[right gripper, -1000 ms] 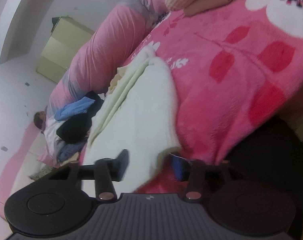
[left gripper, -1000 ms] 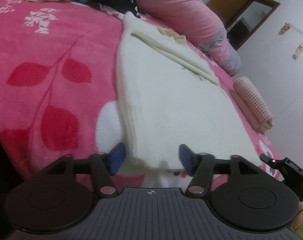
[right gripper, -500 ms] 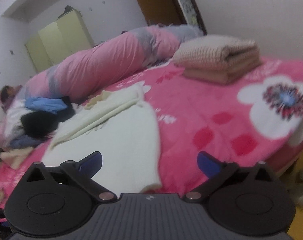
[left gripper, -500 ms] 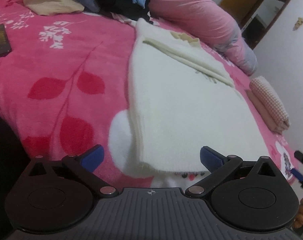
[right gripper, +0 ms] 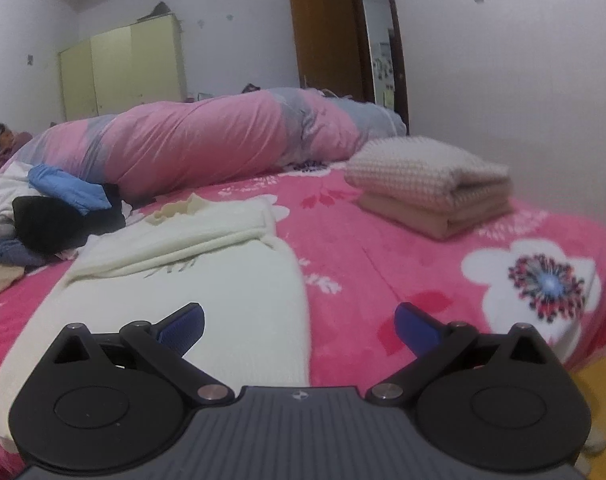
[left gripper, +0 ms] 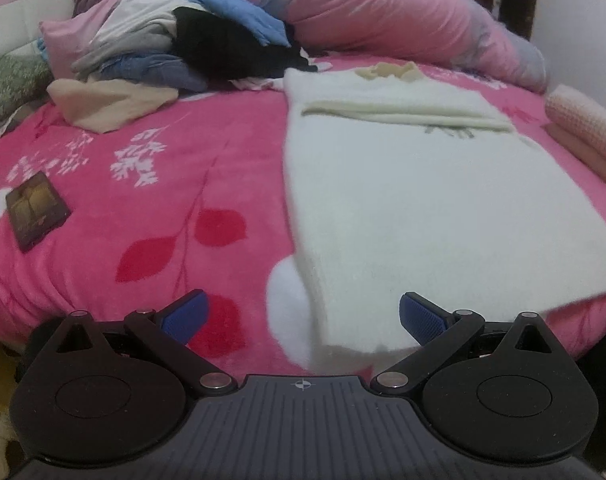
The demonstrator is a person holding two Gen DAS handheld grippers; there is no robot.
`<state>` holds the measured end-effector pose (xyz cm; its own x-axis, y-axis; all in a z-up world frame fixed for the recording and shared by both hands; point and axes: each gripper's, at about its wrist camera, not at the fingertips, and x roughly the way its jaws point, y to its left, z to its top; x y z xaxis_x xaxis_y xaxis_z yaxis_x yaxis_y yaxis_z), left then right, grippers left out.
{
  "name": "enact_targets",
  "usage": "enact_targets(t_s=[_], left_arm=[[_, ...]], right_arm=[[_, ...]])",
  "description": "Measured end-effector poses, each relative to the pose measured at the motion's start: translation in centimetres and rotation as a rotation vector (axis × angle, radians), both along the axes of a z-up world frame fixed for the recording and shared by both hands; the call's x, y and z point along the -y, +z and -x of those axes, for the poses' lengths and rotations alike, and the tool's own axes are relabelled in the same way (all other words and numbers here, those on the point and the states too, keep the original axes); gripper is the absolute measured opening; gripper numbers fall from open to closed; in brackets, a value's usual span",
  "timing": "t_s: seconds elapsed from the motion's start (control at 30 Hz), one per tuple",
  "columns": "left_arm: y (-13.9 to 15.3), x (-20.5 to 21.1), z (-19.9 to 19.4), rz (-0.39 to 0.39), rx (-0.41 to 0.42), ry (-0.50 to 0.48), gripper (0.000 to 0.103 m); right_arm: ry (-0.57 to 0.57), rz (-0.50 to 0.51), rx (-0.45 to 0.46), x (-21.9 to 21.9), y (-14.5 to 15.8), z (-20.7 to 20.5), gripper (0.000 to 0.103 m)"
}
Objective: Fold clothes
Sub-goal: 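Open both grippers, release the sweater edge and lift them away, then lower both open grippers back onto the cream sweater's side edge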
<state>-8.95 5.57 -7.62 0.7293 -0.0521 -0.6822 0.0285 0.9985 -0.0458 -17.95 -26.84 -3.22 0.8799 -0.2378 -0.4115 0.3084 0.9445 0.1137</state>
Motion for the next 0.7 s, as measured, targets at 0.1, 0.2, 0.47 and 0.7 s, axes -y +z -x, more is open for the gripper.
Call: enact_targets(t_s=[0.1,0.2,0.47,0.7], left_arm=[[0.0,-0.3,-0.2,0.038,0.004,0.039,0.102],[-0.1,-0.2,-0.3,0.046,-0.012,0.057,0.103],[-0.6,0.0,-0.4,0.023,-0.028,0.080,0.103],[-1.5,0.3,-0.7,0.062,-0.039,0.022,0.103]], right_arm=[[0.004,0.037,0.028,-0.5,0.2,0.0,0.103],[0.035,0.048,0.045,-0.5,0.4,0.1,0.103],[0.105,-0.002,0.093,0.3,0.2,0.1,0.103],[0.129,-0.093,0.069,1.6,-0.4,-0.4,0.103]])
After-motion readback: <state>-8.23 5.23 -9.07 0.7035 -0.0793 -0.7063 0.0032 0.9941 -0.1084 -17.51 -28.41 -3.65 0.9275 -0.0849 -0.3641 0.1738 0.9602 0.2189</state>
